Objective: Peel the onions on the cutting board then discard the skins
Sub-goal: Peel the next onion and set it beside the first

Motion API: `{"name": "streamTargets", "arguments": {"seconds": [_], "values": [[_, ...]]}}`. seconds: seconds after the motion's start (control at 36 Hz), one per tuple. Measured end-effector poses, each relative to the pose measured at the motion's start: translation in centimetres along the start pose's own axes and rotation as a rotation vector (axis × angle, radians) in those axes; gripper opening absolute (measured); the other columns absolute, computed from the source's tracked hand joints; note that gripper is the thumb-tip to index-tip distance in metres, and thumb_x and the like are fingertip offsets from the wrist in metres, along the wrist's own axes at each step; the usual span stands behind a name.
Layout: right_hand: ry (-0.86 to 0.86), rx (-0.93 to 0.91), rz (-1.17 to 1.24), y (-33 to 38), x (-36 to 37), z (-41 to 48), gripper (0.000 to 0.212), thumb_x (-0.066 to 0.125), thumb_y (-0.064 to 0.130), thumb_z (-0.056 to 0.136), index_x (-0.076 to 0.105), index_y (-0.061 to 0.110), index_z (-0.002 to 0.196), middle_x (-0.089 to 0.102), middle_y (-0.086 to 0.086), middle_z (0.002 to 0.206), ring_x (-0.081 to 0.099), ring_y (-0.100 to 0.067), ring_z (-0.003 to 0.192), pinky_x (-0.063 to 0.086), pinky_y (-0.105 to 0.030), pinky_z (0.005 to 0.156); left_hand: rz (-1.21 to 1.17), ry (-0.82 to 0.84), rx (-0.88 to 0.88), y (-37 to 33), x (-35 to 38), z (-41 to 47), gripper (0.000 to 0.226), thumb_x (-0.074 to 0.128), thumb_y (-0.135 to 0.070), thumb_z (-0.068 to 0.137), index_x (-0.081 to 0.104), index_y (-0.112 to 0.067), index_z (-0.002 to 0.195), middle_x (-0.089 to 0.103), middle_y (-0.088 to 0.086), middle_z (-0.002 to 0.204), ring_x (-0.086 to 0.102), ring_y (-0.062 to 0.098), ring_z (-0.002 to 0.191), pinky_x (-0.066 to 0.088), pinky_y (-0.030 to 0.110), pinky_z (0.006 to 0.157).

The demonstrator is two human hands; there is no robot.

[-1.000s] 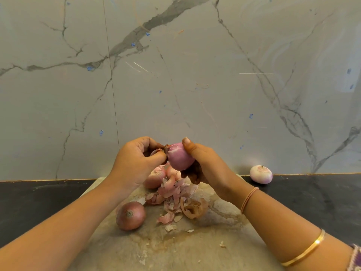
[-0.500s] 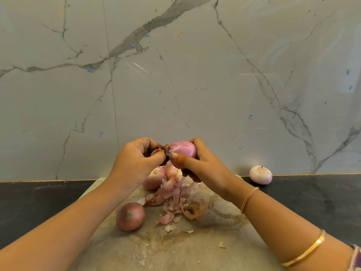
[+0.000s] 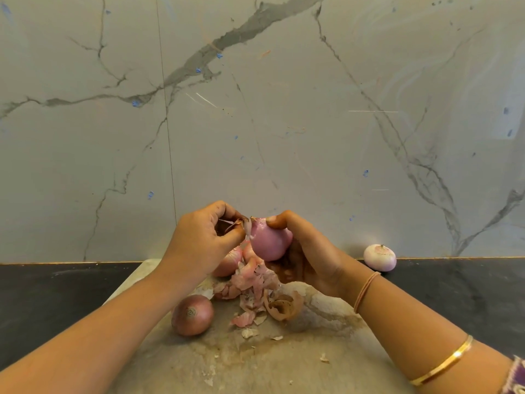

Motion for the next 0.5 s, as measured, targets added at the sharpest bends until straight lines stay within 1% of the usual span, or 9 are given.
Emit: {"name": "streamTargets", "arguments": {"seconds": [0.08, 0.17, 0.22, 0.25, 0.28, 0.33, 0.36, 0.42, 0.5], "values": [[0.019, -0.048, 0.095, 0.2, 0.1, 0.3, 0.054, 0.069, 0.044, 0.071, 0.059, 0.012, 0.114, 0.06, -0.009, 0.084, 0.054, -0.012, 0.059, 0.048, -0.022, 0.056, -0.066, -0.012, -0.06, 0.5, -0.1, 0.0, 0.011, 0.067, -0.015, 0.084, 0.064, -0.024, 0.08, 0.069, -0.006, 0.074, 0.067, 0.008, 0.069, 0.052, 0.015, 0.061], [0.046, -0.043, 0.193, 0.0, 0.1, 0.8, 0.067, 0.072, 0.036, 0.072, 0.05, 0.009, 0.129, 0.059, -0.018, 0.106, 0.061, -0.016, 0.069, 0.053, -0.025, 0.061, -0.297, 0.007, -0.184, 1.2, 0.2, -0.1, 0.01, 0.06, -0.007, 0.088, 0.066, -0.015, 0.088, 0.071, 0.005, 0.082, 0.07, 0.016, 0.073, 0.057, 0.023, 0.065], [0.042, -0.051, 0.229, 0.1, -0.1, 1.0, 0.073, 0.065, 0.039, 0.072, 0.045, 0.006, 0.133, 0.061, -0.02, 0.105, 0.063, -0.017, 0.07, 0.054, -0.026, 0.062, -0.453, 0.039, -0.24, 1.3, 0.7, -0.1, 0.012, 0.058, -0.005, 0.09, 0.066, -0.011, 0.097, 0.072, 0.01, 0.089, 0.071, 0.023, 0.078, 0.058, 0.028, 0.067], [0.034, -0.062, 0.229, 0.2, -0.2, 1.0, 0.074, 0.064, 0.04, 0.072, 0.044, 0.005, 0.133, 0.062, -0.021, 0.103, 0.063, -0.017, 0.069, 0.054, -0.025, 0.062, -0.498, 0.055, -0.248, 1.3, 0.8, -0.2, 0.013, 0.061, -0.01, 0.088, 0.066, -0.011, 0.101, 0.072, 0.01, 0.093, 0.071, 0.024, 0.081, 0.058, 0.028, 0.068], [0.026, -0.076, 0.215, 0.4, -0.4, 1.0, 0.074, 0.064, 0.041, 0.072, 0.043, 0.005, 0.133, 0.063, -0.021, 0.102, 0.062, -0.017, 0.068, 0.053, -0.025, 0.062, -0.525, 0.07, -0.248, 1.2, 1.0, -0.2, 0.02, 0.066, -0.018, 0.084, 0.067, -0.012, 0.103, 0.072, 0.009, 0.095, 0.071, 0.023, 0.083, 0.058, 0.027, 0.068], [0.019, -0.104, 0.171, 0.7, -0.5, 0.9, 0.066, 0.066, 0.039, 0.073, 0.044, 0.007, 0.126, 0.062, -0.023, 0.104, 0.061, -0.018, 0.068, 0.053, -0.026, 0.063, -0.528, 0.088, -0.245, 1.2, 1.4, -0.2, 0.039, 0.071, -0.031, 0.069, 0.068, -0.014, 0.103, 0.073, 0.005, 0.096, 0.07, 0.019, 0.085, 0.057, 0.025, 0.068], [0.02, -0.11, 0.155, 0.8, -0.5, 0.9, 0.059, 0.07, 0.037, 0.074, 0.046, 0.008, 0.121, 0.061, -0.023, 0.106, 0.061, -0.02, 0.069, 0.053, -0.027, 0.064, -0.517, 0.084, -0.242, 1.3, 1.4, -0.2, 0.041, 0.071, -0.033, 0.064, 0.069, -0.014, 0.101, 0.074, 0.004, 0.094, 0.07, 0.017, 0.085, 0.057, 0.024, 0.068], [0.017, -0.112, 0.142, 0.7, -0.5, 0.8, 0.045, 0.07, 0.033, 0.083, 0.05, 0.01, 0.116, 0.06, -0.023, 0.11, 0.061, -0.022, 0.072, 0.053, -0.028, 0.067, -0.506, 0.063, -0.248, 1.4, 1.4, -0.2, 0.035, 0.071, -0.03, 0.061, 0.071, -0.014, 0.092, 0.074, 0.004, 0.088, 0.07, 0.014, 0.081, 0.057, 0.022, 0.068], [-0.017, -0.125, 0.136, 0.7, -0.7, 0.8, 0.029, 0.055, 0.027, 0.095, 0.056, 0.013, 0.121, 0.061, -0.018, 0.115, 0.062, -0.018, 0.075, 0.053, -0.023, 0.066, -0.55, 0.037, -0.289, 2.2, 1.4, 0.0, 0.016, 0.07, -0.019, 0.069, 0.071, -0.012, 0.083, 0.074, 0.002, 0.079, 0.069, 0.013, 0.076, 0.057, 0.021, 0.067]]}}
Point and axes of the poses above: each hand's wrist, its own z-axis towards the middle knuckle, its own x-axis out of the palm, y = z × x, the point moved 9 cm from there along z, towards the middle knuckle
